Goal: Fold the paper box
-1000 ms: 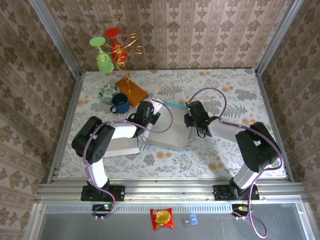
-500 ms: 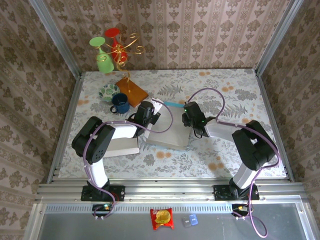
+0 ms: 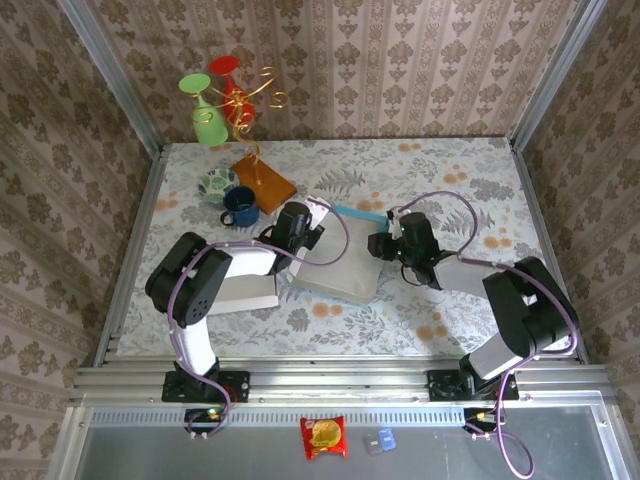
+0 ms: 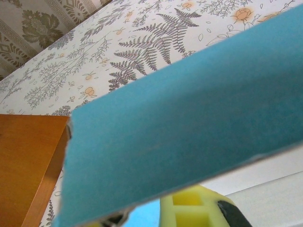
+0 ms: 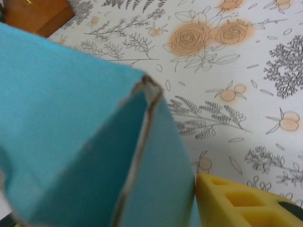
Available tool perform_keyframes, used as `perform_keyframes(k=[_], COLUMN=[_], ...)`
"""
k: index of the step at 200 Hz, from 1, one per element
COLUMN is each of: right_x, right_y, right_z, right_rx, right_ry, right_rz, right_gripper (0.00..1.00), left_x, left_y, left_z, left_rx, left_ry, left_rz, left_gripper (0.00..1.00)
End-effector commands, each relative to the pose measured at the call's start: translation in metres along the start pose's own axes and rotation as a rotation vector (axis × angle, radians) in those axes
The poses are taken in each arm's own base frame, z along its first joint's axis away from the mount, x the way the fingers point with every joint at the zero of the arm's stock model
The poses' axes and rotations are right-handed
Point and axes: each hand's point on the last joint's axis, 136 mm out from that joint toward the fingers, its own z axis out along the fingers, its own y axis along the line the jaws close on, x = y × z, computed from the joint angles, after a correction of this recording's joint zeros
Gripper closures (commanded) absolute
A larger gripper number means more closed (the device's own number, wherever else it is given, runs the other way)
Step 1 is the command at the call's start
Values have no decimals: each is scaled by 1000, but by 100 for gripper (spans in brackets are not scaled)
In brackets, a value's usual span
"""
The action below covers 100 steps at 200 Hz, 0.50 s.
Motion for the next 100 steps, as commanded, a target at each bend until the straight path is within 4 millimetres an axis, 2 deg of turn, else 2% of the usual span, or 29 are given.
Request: perform_keyframes(k=[1,19,29,32,45,67,100], right_x=[-17,-14,-7,-13,-9,-1,0], right_y=[14,15,10,11,4,-4,-15], right_z=[-15,-26,-29,-36,-44,-52,-71], right_rx=[-93,-94,-70,-70,-36,-24,12], right_ry=[-86,-87,-71,-95,-97,-89,-115], right_rz=[-8,-17,-23,-28,-33,-26,5], right_gripper=[48,44,42,41,39,38,41], left_x=[30,30,31,31,31,31,30], left_y=[-13,-13,-13,-13,-13,-14,-14], left_z=[4,4,4,4,4,5,5], left_rx=[44,46,47,47,48,50,52], left_ry=[108,111,111,112,112,110,110], left_rz=[50,53,53,53,53,53,61], left_gripper=[100,100,100,100,100,100,100])
